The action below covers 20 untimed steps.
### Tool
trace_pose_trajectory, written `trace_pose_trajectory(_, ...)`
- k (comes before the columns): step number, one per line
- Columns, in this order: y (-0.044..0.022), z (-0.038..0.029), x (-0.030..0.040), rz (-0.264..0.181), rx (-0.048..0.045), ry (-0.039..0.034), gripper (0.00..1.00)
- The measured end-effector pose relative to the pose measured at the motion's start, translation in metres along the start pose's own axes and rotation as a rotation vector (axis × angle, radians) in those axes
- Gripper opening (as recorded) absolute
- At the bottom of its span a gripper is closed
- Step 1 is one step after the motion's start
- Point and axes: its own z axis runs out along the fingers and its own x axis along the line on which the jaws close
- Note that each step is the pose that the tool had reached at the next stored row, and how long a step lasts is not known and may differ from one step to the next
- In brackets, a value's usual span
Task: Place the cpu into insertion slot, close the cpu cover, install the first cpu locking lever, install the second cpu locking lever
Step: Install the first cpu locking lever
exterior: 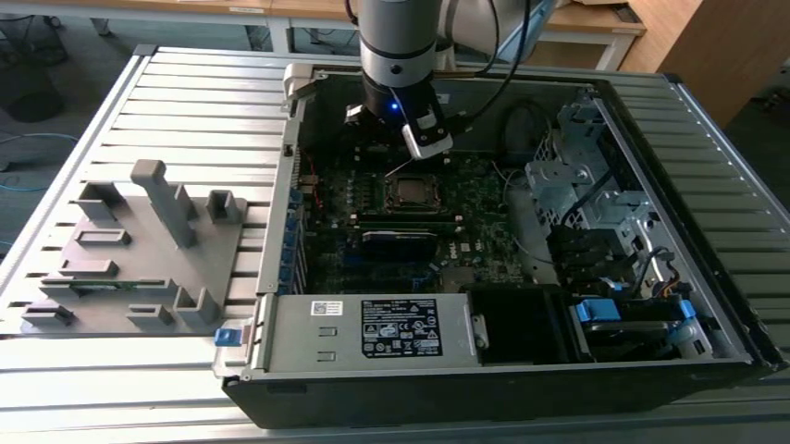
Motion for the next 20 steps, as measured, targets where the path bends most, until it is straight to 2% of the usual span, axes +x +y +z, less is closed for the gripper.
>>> trace_pose_trajectory(10,0.0,0.0003,0.0,0.0,-0.0002,-0.0007,0.1)
trace_pose_trajectory(20,0.0003,0.0018,-0.006,0.0,-0.0003,-0.0008,0.1)
